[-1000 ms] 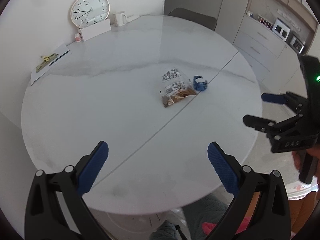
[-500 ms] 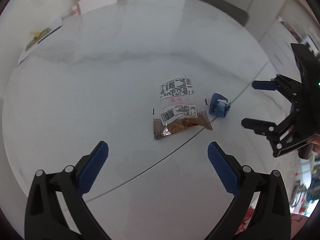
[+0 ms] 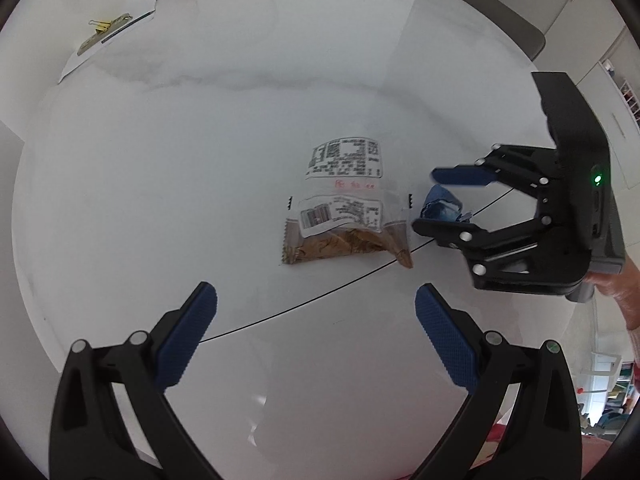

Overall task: Collect trash
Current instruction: 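Move both tools to the clear snack bag and grasp the blue clip with the right tool, then grasp the clear snack bag with the left tool while the right tool holds the blue clip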

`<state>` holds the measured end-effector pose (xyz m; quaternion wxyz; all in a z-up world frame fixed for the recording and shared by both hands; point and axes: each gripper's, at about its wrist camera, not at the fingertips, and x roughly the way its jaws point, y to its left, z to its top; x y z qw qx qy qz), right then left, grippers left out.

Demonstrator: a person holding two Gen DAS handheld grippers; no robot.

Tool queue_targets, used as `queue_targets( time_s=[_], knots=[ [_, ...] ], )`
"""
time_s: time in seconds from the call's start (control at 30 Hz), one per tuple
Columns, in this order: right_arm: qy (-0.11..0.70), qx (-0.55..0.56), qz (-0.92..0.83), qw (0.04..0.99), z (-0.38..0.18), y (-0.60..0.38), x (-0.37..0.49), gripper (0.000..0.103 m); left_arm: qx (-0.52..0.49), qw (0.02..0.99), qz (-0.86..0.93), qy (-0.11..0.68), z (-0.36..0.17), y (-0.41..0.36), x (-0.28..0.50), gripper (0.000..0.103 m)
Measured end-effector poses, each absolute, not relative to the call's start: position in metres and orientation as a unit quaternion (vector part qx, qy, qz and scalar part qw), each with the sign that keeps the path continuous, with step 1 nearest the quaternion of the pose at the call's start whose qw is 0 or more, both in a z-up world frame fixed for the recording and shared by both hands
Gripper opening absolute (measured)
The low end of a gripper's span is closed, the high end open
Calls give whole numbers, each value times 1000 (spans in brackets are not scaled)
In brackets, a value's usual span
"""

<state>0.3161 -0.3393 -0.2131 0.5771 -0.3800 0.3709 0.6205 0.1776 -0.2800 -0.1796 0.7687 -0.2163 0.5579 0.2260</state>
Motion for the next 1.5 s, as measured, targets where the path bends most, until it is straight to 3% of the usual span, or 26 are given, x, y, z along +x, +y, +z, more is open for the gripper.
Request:
queue_targets(
  time_s=[0.07,0.73,0.83,0.97,1.13,1.37,1.5],
  knots=[
    [370,-386,618,577,-216,-339,316,30,-218,768,226,558,-181,-282,182,95],
    [438,-295,580,620,-204,-378,357,28,-246,745,203,586,-232,-257,268,95],
    [437,-299,581,618,-204,-379,361,28,-238,741,202,594,-236,-257,271,79],
    [442,-294,580,618,-206,-375,367,28,-229,741,209,595,-234,-258,269,46],
    [447,-288,580,617,-204,-372,368,28,-227,751,213,582,-223,-260,259,37],
    [439,-287,584,619,-193,-372,357,28,-241,766,219,554,-193,-262,234,37],
    [434,-283,595,615,-181,-367,337,28,-254,767,230,543,-178,-260,170,37]
  ],
)
